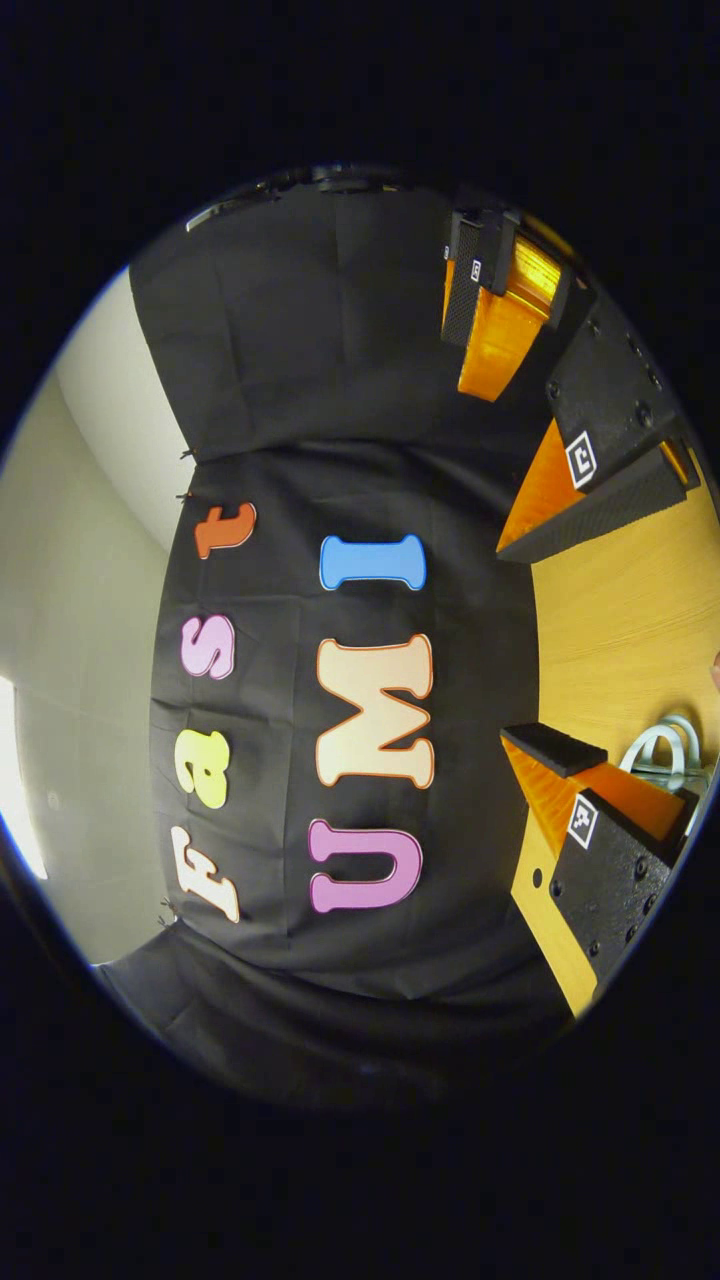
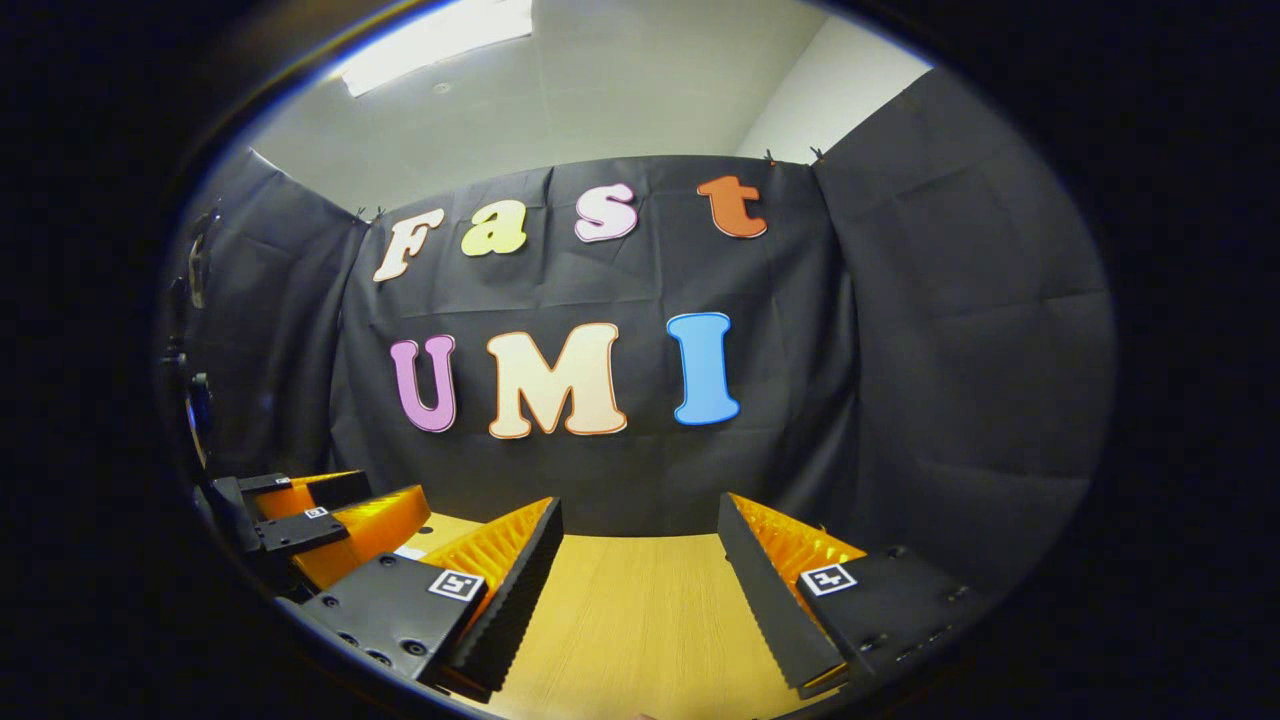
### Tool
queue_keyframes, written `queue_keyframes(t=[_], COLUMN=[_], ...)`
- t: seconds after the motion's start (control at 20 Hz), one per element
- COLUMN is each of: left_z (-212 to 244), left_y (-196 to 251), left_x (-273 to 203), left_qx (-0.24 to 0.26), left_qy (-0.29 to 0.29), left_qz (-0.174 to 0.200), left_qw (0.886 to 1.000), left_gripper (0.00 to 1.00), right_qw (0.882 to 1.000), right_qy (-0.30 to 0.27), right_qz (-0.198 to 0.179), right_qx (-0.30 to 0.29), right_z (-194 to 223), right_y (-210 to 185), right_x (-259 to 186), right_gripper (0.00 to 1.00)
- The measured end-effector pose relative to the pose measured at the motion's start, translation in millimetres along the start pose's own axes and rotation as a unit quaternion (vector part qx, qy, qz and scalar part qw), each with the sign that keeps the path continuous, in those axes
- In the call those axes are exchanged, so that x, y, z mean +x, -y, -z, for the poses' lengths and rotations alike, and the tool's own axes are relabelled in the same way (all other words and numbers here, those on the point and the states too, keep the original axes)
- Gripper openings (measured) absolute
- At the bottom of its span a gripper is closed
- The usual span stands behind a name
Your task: First open the suitcase, pack the skin care products into it, and then close the suitcase.
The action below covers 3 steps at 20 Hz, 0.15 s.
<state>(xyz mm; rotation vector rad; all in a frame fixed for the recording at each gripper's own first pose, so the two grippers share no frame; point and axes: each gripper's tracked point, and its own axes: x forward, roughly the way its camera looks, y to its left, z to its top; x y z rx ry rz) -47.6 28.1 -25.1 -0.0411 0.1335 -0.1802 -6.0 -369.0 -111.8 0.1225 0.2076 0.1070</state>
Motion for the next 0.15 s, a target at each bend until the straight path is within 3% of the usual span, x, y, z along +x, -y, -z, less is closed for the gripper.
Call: queue_keyframes(t=[0.15], left_z=[-6.3], left_y=[-1.0], left_x=[-2.7], left_qx=[0.013], left_qy=[0.004], left_qz=[0.014], left_qw=[1.000], left_gripper=[0.94], right_qw=[1.000], right_qy=[0.009], right_qz=[0.012], right_qx=[0.001], right_z=[-4.4], right_y=[-5.2], right_x=[-7.2], right_gripper=[0.99])
